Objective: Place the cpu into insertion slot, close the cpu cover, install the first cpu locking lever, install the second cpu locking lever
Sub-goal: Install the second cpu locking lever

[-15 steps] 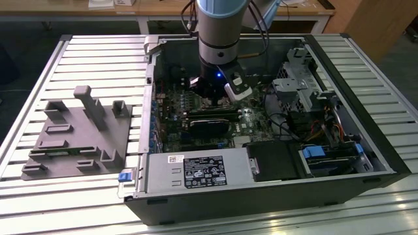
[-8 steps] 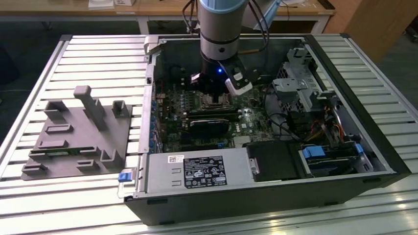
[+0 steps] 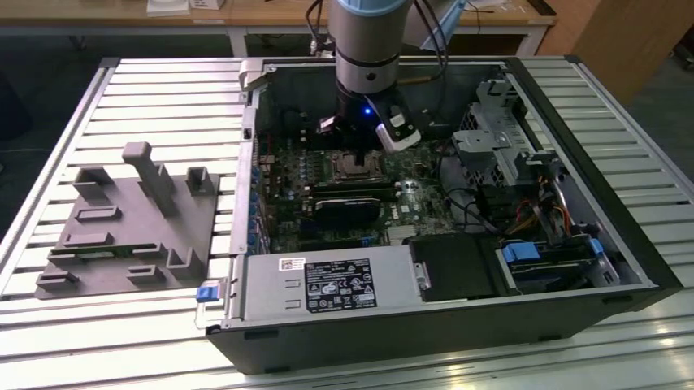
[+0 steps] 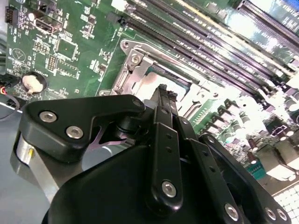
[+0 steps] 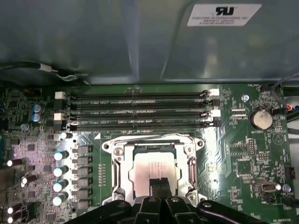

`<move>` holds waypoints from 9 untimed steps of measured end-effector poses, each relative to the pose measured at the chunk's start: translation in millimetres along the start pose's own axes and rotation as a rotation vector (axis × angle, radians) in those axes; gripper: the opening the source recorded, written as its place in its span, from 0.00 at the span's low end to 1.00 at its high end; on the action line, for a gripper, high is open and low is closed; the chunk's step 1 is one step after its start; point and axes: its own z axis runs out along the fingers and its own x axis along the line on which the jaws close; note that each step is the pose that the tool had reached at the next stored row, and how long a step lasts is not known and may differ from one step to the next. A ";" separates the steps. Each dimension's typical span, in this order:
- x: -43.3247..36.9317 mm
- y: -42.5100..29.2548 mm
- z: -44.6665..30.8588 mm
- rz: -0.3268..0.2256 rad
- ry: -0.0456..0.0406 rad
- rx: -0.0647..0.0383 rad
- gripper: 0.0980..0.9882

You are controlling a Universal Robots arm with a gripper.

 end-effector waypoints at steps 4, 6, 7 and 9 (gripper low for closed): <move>0.0 1.1 -1.5 0.000 0.0001 0.000 0.01; -0.1 1.7 -3.9 0.000 0.0001 0.000 0.01; -0.2 2.0 -5.5 0.000 0.0000 0.000 0.01; -0.3 2.5 -8.4 0.000 0.0000 0.000 0.01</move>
